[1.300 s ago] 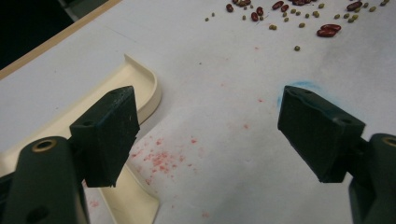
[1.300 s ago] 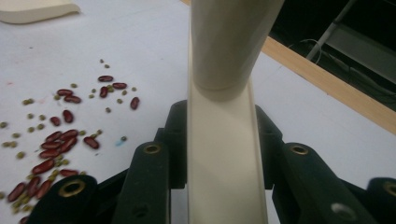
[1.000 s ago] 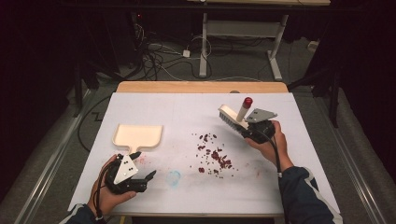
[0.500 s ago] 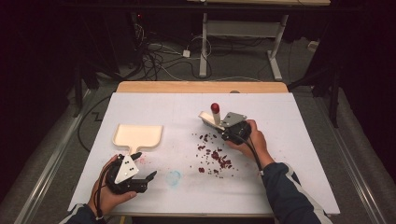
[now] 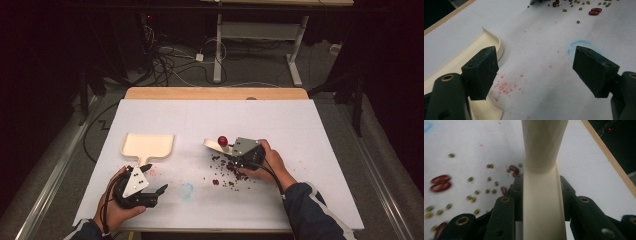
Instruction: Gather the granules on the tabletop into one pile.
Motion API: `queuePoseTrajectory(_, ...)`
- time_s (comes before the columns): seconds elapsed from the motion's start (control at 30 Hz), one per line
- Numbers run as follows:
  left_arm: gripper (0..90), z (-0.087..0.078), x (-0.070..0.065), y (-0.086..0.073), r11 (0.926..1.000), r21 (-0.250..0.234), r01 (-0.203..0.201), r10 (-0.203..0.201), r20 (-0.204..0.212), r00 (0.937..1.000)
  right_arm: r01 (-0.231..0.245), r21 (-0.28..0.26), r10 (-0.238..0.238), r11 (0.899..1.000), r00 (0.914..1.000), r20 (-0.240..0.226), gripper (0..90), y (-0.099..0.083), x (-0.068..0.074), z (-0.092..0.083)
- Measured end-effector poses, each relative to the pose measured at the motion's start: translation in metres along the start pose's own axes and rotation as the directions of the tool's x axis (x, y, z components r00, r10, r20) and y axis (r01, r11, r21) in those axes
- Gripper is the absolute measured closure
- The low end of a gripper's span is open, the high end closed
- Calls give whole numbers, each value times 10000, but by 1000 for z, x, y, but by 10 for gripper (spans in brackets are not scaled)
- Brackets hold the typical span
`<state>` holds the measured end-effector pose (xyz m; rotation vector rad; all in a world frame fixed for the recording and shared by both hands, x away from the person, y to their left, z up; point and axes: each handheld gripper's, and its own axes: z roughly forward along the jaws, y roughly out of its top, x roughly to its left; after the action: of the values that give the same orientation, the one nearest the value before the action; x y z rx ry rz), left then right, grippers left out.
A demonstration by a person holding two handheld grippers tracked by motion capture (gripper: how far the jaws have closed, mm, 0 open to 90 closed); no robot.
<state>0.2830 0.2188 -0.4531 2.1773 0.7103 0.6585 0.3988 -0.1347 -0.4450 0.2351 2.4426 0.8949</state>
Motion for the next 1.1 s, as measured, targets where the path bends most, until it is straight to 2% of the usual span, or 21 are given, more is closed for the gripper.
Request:
queuePoseTrajectory(0.13, 200, 0, -1, 0, 10000, -7, -13, 13, -2, 10000, 224, -219, -232, 9995, 9992, -331, 676, -9, 10, -18)
queuePoseTrajectory(0.3, 201, 0, -1, 1, 10000, -2, 7, -7, 5, 10000, 271, -339, -280, 9991, 9992, -279, 677, -13, 12, -29)
queuePoseTrajectory(0.4, 200, 0, -1, 1, 10000, 11, 30, -30, 7, 10000, 215, -400, -221, 9990, 9996, -151, 679, -13, 7, -35)
queuePoseTrajectory(0.47, 200, 0, -1, 1, 10000, 8, 52, -52, 20, 10000, -63, -489, 60, 9988, 10000, -63, 679, -13, 3, -36)
queuePoseTrajectory(0.57, 199, 0, -1, 0, 10000, -16, 74, -74, 28, 10000, -234, -524, 237, 9984, 9997, 49, 679, -11, -5, -36)
queuePoseTrajectory(0.83, 194, 1, 0, 0, 10000, -19, 98, -98, 53, 9999, -439, -395, 457, 9983, 9979, 451, 679, 10, -31, -14)
queuePoseTrajectory(1.0, 194, 1, 1, 0, 9999, -77, 132, -131, 128, 9998, -231, -410, 253, 9989, 9982, 537, 679, 29, -43, 12)
queuePoseTrajectory(1.1, 194, 1, 2, -1, 9998, -60, 164, -164, 158, 9997, -270, -558, 299, 9981, 9982, 517, 679, 37, -44, 30)
